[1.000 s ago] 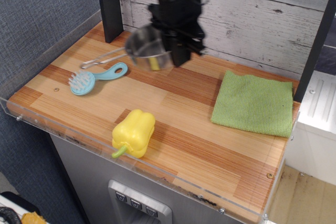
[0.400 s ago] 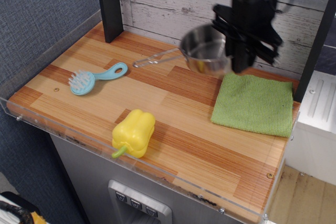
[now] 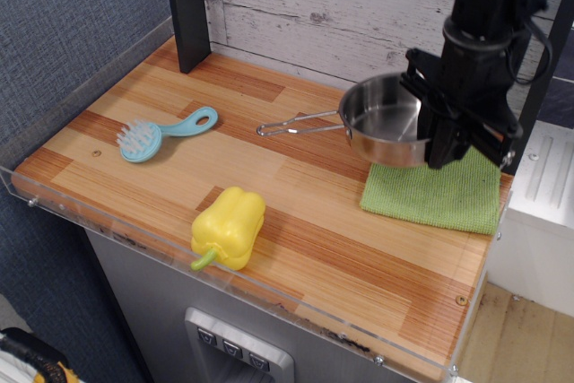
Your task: Move the pot over the green cloth
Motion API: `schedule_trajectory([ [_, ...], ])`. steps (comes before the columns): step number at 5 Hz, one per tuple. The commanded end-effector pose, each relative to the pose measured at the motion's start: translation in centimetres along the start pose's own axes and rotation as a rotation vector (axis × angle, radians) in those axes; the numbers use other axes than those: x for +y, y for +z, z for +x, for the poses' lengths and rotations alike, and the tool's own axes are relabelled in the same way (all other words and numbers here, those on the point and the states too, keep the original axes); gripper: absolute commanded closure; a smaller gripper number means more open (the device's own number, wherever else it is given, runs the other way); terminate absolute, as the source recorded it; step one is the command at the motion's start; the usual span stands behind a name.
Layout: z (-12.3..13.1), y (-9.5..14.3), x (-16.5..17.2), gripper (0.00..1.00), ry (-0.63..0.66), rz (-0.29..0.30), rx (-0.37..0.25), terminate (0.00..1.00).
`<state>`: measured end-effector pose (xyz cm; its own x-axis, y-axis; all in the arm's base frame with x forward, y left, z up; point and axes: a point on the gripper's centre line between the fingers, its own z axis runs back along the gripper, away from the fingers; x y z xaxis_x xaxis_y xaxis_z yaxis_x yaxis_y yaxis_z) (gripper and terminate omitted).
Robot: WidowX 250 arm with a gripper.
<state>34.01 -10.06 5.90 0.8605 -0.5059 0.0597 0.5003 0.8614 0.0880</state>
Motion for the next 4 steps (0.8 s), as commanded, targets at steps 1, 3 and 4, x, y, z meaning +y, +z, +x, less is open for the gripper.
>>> schedule_trajectory([
  [1, 0.1, -1.7, -0.4, 1.0, -0.053, 0.038, -0.015, 0.0],
  [3, 1.4, -0.5, -1.4, 1.0, -0.113, 0.027, -0.091, 0.0],
  [4, 1.9, -0.1, -2.2, 1.0, -0.143, 0.035, -0.105, 0.0],
])
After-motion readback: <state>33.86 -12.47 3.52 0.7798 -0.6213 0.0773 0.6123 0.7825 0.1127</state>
